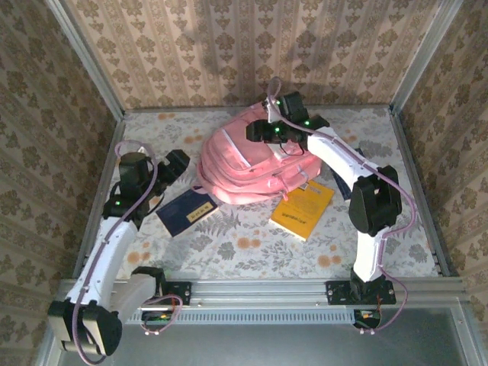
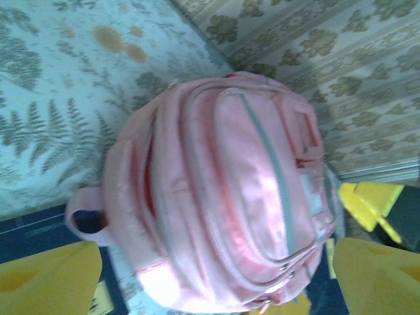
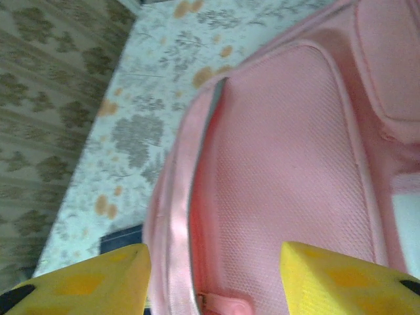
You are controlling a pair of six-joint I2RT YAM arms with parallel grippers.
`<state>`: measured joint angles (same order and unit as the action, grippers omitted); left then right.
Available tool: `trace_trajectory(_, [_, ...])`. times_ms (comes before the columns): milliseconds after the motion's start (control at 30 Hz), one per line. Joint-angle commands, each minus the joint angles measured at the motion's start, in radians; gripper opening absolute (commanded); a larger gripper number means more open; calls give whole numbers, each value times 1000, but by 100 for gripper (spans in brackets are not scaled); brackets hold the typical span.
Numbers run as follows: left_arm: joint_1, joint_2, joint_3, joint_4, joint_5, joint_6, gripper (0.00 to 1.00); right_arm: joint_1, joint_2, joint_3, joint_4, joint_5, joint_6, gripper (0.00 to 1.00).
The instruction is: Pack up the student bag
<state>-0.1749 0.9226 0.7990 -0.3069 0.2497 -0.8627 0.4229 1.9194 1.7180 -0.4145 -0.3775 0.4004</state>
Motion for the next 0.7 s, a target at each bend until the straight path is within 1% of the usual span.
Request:
trace_trajectory(0, [-6,-7,36,-169,2,123,93,22,-134,-55,-57,208,-89,57])
trace_trajectory(100, [-48,23,46,-205,31,172,92,22,-241,-204,-27,264,-81,57])
trace_trajectory(167, [-113,39,42,-200,26,199,91,22,-320,-313,-28,353,-71,57])
trace_trajectory(200, [-155,56,47,-198,16,214,91,20,-362,-366,-24,402,-60,57])
trace_trajectory(267, [-271,126,82,-212,-26,250,91,10,-458,-497,-5,482,-17,56])
trace_trajectory(333, [-407,206,128,-225,-81,283,90,6,-521,-588,-23,547,10,56])
trace_trajectory(367, [-460,248,146,-220,-100,296,90,3,-572,-630,-41,578,26,56])
trace_trajectory(433, [-539,322,171,-195,-116,309,90,-3,-618,-698,-69,610,50,54])
trace_trajectory(500, [-602,405,203,-172,-119,321,89,-25,-676,-780,-86,608,93,53])
trace_trajectory(567, [-662,502,247,-147,-108,340,88,-72,-746,-890,-68,531,151,52])
trace_trajectory(667, [-728,641,328,-144,-108,361,87,-137,-832,-1027,-33,421,207,51])
